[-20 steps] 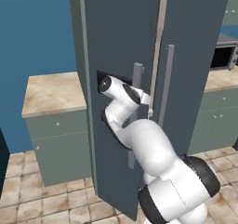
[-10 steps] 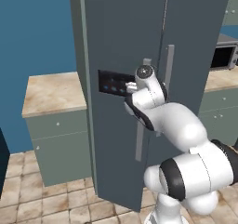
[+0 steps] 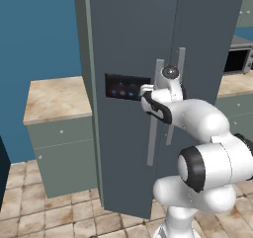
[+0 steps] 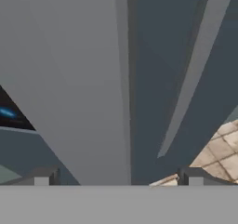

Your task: Store the kebab skewer in the freezer for long-term storage. Close the freezer door after placing the cooked food.

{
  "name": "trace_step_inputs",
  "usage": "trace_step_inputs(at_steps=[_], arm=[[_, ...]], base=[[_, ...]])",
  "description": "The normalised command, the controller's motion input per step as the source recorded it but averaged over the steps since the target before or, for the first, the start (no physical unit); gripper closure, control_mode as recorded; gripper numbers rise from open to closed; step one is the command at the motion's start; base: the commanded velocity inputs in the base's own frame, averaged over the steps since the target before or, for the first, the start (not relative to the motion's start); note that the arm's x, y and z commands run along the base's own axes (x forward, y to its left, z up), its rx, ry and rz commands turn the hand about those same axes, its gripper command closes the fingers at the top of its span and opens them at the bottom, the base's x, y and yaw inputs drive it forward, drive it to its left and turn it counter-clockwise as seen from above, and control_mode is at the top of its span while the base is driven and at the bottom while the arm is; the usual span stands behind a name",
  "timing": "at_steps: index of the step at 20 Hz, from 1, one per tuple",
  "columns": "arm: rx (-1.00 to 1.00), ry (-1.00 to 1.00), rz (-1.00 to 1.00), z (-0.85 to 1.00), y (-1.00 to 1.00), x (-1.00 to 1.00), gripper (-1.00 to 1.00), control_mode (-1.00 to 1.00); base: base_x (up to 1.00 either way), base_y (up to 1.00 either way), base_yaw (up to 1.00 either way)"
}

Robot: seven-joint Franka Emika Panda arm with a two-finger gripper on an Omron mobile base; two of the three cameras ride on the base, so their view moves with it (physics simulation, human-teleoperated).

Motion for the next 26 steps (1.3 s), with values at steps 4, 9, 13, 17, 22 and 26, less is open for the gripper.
trace_step_inputs(at_steps=[4,9,13,17,22,26], arm=[[0.02,0.01,0.23,0.16,-0.24,0.53,-1.00,-1.00],[0.00,0.07,0.18,0.31,-0.26,0.40,-1.00,-1.00],[0.00,0.09,0.12,0.37,-0.17,0.29,-1.00,-1.00],[-0.02,0.04,0.00,0.32,0.00,0.20,-1.00,-1.00],[-0.12,-0.01,-0.02,0.05,0.01,0.15,-1.00,-1.00],[-0.15,-0.10,-0.03,0.00,0.04,0.09,-1.00,-1.00]], base=[[0.00,0.00,0.00],[0.00,0.00,0.00],[0.00,0.00,0.00],[0.00,0.00,0.00],[0.00,0.00,0.00],[0.00,0.00,0.00]])
